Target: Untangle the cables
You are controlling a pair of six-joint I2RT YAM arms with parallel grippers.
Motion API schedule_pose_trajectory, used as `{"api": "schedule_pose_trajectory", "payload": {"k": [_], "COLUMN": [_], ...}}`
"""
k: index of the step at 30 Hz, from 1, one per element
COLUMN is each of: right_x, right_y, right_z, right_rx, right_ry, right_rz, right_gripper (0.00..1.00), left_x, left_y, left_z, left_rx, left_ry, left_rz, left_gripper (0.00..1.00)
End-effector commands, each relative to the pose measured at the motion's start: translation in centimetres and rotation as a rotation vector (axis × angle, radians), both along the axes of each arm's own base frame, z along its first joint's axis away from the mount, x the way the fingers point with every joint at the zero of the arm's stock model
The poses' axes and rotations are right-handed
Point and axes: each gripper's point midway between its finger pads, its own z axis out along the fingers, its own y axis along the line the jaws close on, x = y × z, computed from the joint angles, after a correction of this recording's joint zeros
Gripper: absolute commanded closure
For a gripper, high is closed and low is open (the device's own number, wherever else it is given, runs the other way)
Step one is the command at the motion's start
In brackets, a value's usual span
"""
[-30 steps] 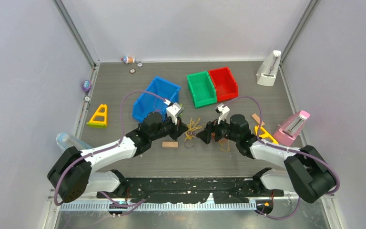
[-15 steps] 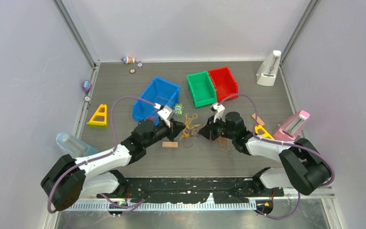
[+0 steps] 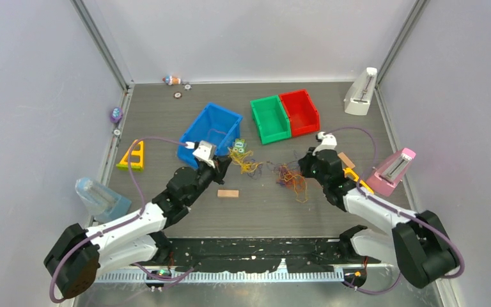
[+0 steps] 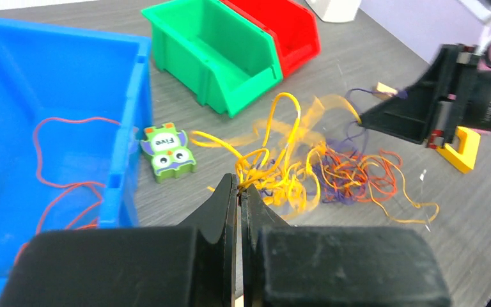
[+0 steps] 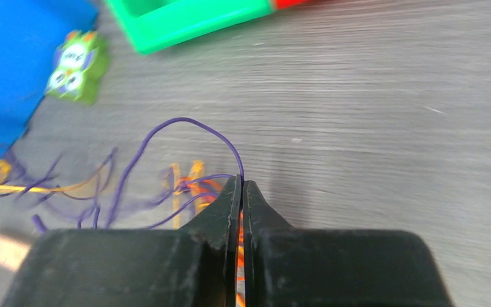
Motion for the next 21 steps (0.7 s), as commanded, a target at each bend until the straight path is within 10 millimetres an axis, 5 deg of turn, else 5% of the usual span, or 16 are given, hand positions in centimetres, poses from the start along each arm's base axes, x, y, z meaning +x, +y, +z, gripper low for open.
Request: {"api": "schedule_pose_trajectory", "payload": {"k": [1,6,15,18,20,21], "right_x": [0.1,-1.4,-5.8,-5.7,-4.1,-3.1], "right_y": [-7.1,-12.5,-18.8,-18.4,-15.3,-11.9], "right_z": [0.4,2.0,3.7,3.9,5.1,6.2], "right_rx": [-0.049,-0.032,0.033,0.033,0.042,0.091], "right_ry": [-0.029,-0.117,-0.244,-0.271,-0.311,-0.338], "right_rz": [-0.376,-0.671,-1.029,-0.970,-0.749,-0.554], "right_gripper": [0.95,0.95,0.95,0.95,0.90,0.74], "left_x": [1.3,1.3,2.0,1.7,1.1,0.8], "left_y": [3.0,3.7,6.6,7.0,5.7,4.9], "left_z": [1.3,1.6,1.8,2.6,3.6,4.1], "left_rx": [-0.034,-0.037,0.000,-0.019,-0.016,-0.015], "left_ry": [-0.035,-0.047,-0.036,-0.041,-0.045,-0.041], "left_rz": [0.176,0.205,0.349,0.340,0.254,0.205], "left_gripper": [1.00,1.00,1.00,1.00,1.00,1.00]}}
